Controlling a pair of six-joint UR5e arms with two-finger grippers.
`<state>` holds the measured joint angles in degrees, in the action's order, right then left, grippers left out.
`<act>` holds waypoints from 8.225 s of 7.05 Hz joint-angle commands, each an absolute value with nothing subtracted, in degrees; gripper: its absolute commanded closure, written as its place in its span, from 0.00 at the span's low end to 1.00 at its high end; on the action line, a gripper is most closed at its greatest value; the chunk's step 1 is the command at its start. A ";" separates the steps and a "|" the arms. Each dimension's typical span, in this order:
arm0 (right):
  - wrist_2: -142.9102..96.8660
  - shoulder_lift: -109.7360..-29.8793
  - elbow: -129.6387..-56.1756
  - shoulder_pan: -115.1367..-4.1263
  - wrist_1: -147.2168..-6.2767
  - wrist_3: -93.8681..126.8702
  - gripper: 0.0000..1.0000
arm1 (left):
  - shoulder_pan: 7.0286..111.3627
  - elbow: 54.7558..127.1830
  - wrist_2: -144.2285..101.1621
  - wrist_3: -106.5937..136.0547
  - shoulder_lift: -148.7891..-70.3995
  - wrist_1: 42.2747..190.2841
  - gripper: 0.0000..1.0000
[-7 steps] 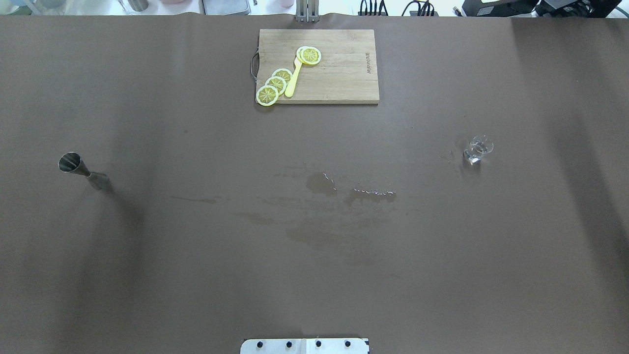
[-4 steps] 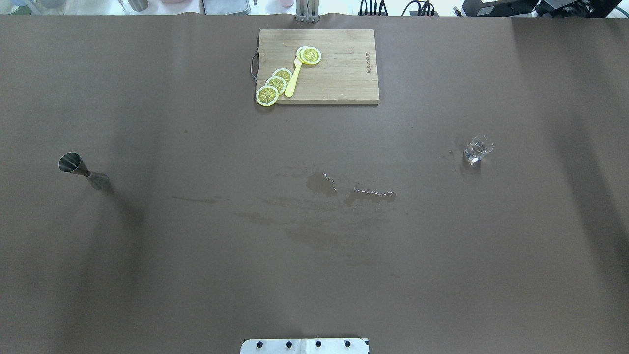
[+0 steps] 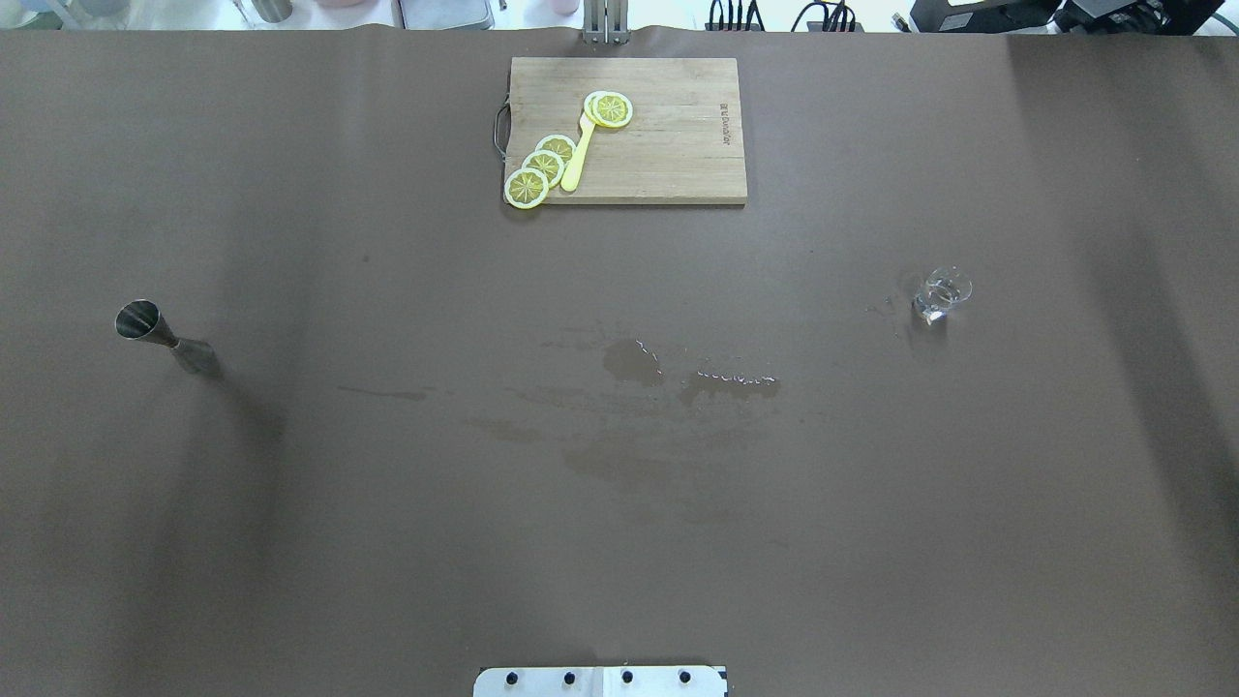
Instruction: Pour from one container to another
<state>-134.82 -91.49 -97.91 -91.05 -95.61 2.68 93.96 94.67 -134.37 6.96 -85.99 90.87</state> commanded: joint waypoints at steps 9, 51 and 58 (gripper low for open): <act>-134.12 -89.40 -98.00 -90.88 -95.18 3.33 0.00 | 93.96 94.57 -134.30 6.94 -86.04 90.79 0.01; -145.64 -72.77 -64.60 -59.42 -20.32 -23.82 0.01 | -8.79 95.99 -7.57 77.52 -61.44 152.79 0.01; -144.49 -72.69 -63.11 -56.69 -18.11 -23.91 0.16 | -9.40 96.50 -7.47 77.78 -64.05 150.48 0.01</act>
<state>-144.55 -72.75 -63.15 -56.85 -18.12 -23.90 -9.44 96.13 -7.40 77.58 -62.56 151.56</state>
